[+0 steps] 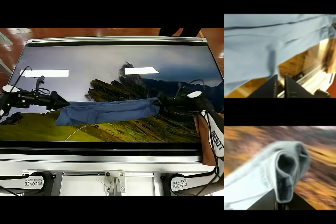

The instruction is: Fold the shirts.

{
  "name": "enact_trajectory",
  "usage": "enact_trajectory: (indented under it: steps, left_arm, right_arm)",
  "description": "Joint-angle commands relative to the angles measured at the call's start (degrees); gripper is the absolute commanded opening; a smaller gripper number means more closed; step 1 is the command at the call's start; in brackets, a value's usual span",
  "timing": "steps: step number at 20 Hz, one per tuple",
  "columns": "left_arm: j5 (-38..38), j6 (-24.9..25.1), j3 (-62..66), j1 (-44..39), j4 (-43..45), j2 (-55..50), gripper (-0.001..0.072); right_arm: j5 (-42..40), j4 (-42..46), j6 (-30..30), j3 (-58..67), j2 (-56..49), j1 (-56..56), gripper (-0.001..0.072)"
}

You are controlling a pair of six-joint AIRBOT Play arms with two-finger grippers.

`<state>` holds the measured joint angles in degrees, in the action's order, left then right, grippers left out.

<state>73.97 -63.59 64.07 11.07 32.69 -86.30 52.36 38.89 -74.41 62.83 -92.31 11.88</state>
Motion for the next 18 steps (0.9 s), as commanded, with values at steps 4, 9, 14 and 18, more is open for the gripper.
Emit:
enact_trajectory:
  steps: [4,9,14,18]
  left_arm:
    - [-19.15,0.96,-0.02,-19.47,-9.25,-0.35,0.0035]
    - [-36.79,-1.86,0.02,-38.32,-15.50,-3.87,0.0035]
    - [-42.42,-1.38,1.62,-48.76,-26.67,-10.56,0.0035]
    - [-45.48,-1.40,7.41,-54.49,-38.23,-17.70,0.0035]
  right_arm:
    - [9.68,-1.29,-0.26,2.93,16.87,-0.33,0.0061]
    - [18.99,-0.61,-5.46,2.93,30.75,-0.31,0.0061]
    - [20.74,-0.61,-11.19,2.93,40.89,-0.33,0.0061]
    - [22.01,-0.90,-12.61,2.93,42.29,-0.33,0.0061]
